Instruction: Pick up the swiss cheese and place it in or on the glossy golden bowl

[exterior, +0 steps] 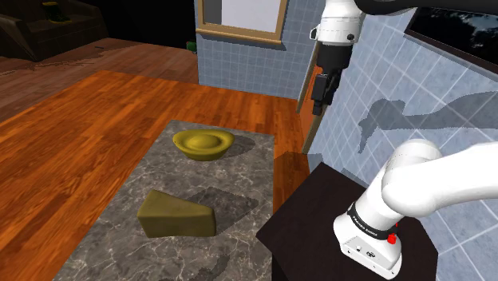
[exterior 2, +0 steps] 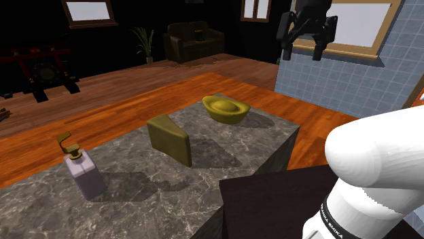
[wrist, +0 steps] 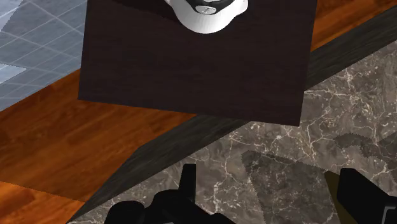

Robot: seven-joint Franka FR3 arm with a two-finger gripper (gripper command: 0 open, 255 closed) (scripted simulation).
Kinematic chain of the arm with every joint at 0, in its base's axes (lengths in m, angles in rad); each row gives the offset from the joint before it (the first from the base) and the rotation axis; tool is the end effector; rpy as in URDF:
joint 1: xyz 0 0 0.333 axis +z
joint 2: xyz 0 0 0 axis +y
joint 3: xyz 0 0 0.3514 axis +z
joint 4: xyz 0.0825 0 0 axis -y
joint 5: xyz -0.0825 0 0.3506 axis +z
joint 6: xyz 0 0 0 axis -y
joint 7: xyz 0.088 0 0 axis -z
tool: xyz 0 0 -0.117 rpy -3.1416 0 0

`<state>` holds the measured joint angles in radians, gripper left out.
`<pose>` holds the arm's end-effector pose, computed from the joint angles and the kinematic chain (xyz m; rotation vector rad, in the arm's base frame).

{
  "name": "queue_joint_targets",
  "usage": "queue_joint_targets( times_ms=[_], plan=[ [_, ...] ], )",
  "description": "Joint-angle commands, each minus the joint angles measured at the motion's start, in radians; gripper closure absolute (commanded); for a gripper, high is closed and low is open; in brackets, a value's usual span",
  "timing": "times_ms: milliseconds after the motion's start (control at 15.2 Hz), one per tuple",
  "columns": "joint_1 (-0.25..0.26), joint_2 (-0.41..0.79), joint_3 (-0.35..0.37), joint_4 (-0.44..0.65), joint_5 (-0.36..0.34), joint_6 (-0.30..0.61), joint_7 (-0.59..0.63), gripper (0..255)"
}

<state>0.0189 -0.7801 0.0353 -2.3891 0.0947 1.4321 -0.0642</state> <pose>0.2301 0.0284 0.5793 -3.0533 -0.1693 0.2705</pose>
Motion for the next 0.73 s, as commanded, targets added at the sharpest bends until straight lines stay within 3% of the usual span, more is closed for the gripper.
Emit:
queue_joint_targets(
  times_ms=[0,660],
  plan=[
    [0.0,0.0,0.0,0.0,0.0,0.0,0.0,0],
    [0.082,0.188,0.166,-0.065,0.086,0.309,0.069,0]
  ],
)
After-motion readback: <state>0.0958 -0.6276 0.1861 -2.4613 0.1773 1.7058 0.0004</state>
